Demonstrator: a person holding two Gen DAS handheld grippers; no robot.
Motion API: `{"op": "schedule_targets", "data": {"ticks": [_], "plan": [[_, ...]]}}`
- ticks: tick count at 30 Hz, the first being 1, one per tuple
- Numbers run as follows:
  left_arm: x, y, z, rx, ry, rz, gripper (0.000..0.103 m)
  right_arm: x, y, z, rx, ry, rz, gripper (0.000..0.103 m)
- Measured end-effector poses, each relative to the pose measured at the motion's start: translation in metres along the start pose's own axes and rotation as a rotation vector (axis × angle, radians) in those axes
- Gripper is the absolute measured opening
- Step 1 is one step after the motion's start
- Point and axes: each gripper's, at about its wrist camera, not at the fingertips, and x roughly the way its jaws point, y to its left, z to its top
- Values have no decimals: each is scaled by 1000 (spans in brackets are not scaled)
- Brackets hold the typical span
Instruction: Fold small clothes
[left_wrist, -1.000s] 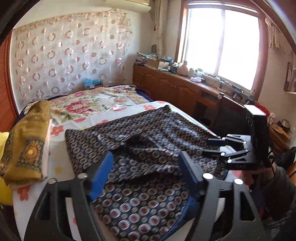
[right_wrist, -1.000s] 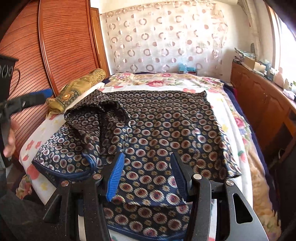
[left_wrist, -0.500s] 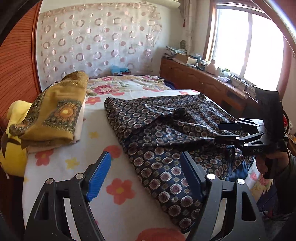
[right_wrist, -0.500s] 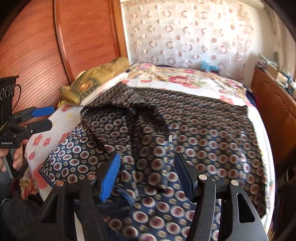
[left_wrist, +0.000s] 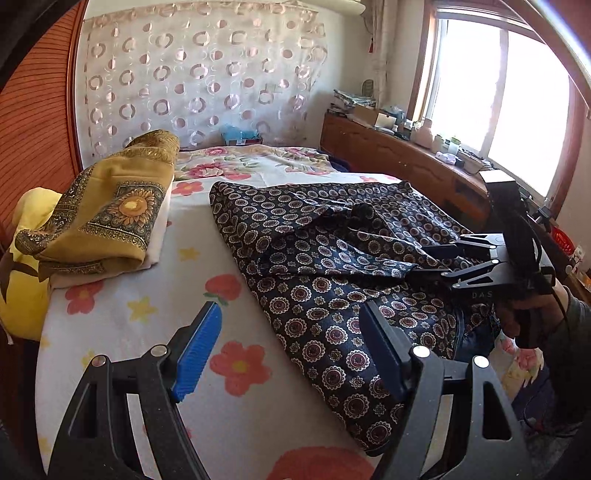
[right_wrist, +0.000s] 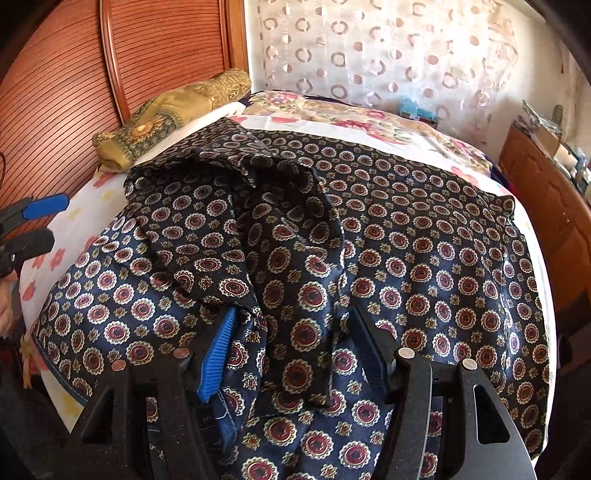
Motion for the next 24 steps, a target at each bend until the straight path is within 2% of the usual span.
{"op": "schedule_targets", "data": {"ticks": [3, 4, 5, 7, 8, 10, 18, 24], "plan": [[0, 0, -1, 0, -1, 0, 78, 4, -3, 3, 1, -10, 14, 63], [0, 0, -1, 1, -1, 0, 78, 2, -4, 2, 2, -10, 19, 58], [0, -1, -1, 1, -1, 0, 78, 3, -4, 2, 2, -12, 29, 52], [-1, -1, -1, 1, -2, 0, 78, -1, -4, -2, -8, -22, 73, 19], [-1, -1, -1, 0, -2, 0, 78, -1, -2, -3, -22, -32, 98, 11], [-1, -1, -1, 0, -1, 1, 78, -6, 2, -4, -43, -59, 96, 6], [-3, -6, 0, -1, -12, -10, 78, -62, -9, -11, 12, -242, 79, 5], [-3, -16, 1, 16, -22, -21, 78, -93, -35, -37, 50, -263, -19, 5]]}}
